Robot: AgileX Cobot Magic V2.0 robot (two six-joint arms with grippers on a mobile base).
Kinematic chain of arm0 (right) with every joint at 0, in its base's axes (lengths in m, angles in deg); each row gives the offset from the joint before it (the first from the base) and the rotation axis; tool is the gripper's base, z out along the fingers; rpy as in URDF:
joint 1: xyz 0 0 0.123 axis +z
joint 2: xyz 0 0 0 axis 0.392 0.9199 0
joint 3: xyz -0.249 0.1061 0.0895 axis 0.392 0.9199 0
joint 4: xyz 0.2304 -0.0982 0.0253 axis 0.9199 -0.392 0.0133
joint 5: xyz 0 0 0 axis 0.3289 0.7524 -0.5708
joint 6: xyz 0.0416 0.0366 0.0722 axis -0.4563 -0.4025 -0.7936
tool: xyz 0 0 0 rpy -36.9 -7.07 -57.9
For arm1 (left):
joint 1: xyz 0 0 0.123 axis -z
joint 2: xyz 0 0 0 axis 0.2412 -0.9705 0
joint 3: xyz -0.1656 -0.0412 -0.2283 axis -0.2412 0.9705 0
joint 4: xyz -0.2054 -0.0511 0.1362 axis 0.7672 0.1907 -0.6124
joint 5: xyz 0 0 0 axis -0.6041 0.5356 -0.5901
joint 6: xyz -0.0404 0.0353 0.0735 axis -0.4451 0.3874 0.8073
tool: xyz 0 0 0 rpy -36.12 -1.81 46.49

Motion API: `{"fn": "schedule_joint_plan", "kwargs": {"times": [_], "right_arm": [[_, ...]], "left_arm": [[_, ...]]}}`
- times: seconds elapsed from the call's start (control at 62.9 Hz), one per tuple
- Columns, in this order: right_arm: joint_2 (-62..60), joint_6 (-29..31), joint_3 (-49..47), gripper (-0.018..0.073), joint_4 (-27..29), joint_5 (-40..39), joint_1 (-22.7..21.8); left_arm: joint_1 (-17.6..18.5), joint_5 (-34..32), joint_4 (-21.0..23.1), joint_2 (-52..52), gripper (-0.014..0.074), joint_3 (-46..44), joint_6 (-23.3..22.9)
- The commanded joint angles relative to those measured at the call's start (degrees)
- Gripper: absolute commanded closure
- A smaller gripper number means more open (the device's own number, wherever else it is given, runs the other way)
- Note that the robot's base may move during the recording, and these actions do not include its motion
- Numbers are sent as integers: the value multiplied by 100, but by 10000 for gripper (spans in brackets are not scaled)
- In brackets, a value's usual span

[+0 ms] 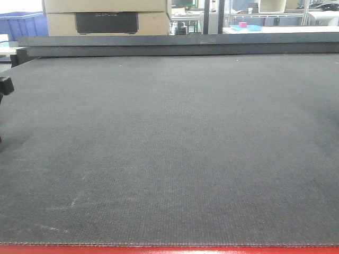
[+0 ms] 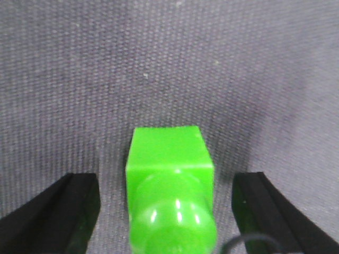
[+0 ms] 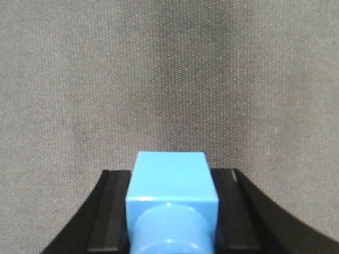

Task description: Grab block from conveyor and place in blue bin

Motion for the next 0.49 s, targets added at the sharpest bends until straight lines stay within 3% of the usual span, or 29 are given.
{"fn": "schedule_joint_plan", "kwargs": {"times": [0.0,0.477], "right_arm": [[-59,52,8,721,0,-75,-33],[-59,52,8,721,11,-169,-33]], "left_arm": [[-1,-60,45,13,176,2,-44],[-1,-158,-32,0,270,188,-44]]}}
